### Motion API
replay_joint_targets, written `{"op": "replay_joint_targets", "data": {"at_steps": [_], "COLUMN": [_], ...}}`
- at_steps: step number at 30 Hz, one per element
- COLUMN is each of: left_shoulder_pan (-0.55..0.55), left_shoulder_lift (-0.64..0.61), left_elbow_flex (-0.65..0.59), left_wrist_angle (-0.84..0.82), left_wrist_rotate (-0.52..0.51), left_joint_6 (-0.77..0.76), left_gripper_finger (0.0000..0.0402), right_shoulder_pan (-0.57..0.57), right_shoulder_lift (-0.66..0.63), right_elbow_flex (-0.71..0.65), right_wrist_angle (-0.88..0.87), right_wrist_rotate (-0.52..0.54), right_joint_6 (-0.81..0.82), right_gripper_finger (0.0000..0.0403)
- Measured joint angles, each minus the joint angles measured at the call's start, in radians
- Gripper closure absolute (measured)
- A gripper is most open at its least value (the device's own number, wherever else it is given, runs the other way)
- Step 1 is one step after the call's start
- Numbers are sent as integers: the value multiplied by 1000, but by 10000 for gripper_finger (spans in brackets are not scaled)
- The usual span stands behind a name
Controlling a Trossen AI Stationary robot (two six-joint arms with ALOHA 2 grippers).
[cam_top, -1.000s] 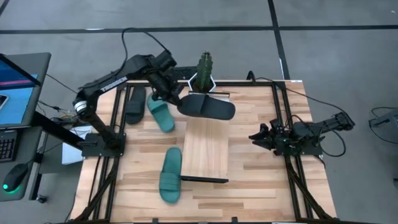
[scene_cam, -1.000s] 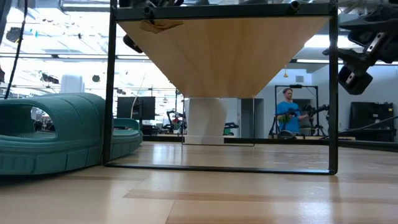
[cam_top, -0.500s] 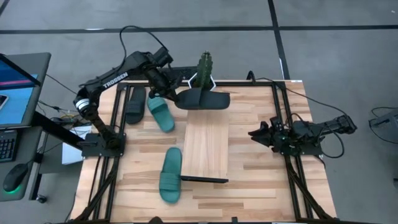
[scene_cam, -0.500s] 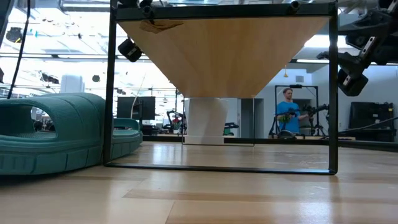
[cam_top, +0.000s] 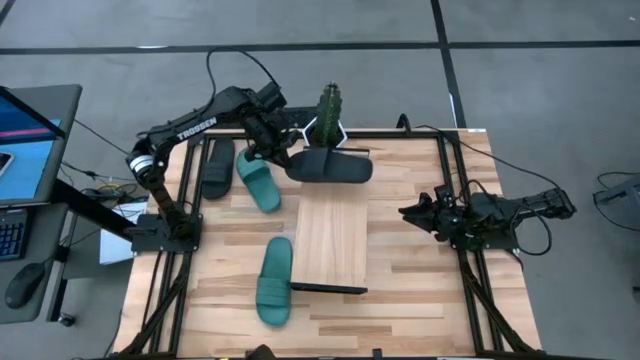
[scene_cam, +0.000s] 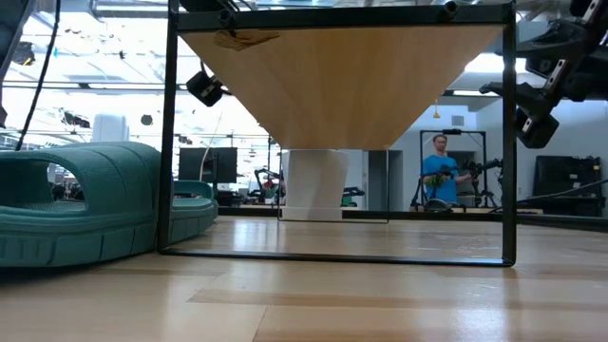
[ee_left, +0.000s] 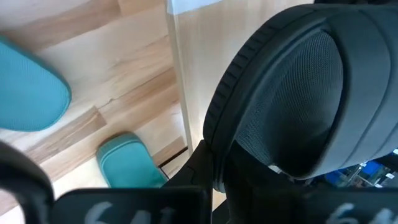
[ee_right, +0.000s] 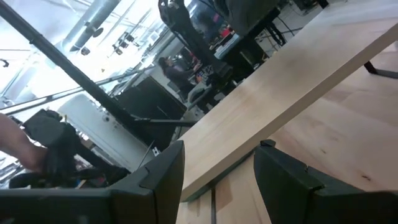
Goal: Pick and place slides into the shelf
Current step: Put the bottom black slipper on the shelf
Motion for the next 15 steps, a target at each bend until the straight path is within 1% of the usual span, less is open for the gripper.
{"op": "replay_joint_targets", "data": {"at_steps": [15], "left_shoulder_pan": [-13], "left_shoulder_lift": [51], "left_elbow_flex": [-1], "left_wrist_angle": [39], "left_wrist_rotate": [-44], "left_joint_6": [-28], "left_gripper_finger": [401], "right_shoulder_pan": [-1], "right_shoulder_lift": [0], "right_elbow_flex": [0], "right_wrist_angle": [0], "right_wrist_rotate": [-2], "right_joint_6": [0], "right_gripper_finger": [225]}}
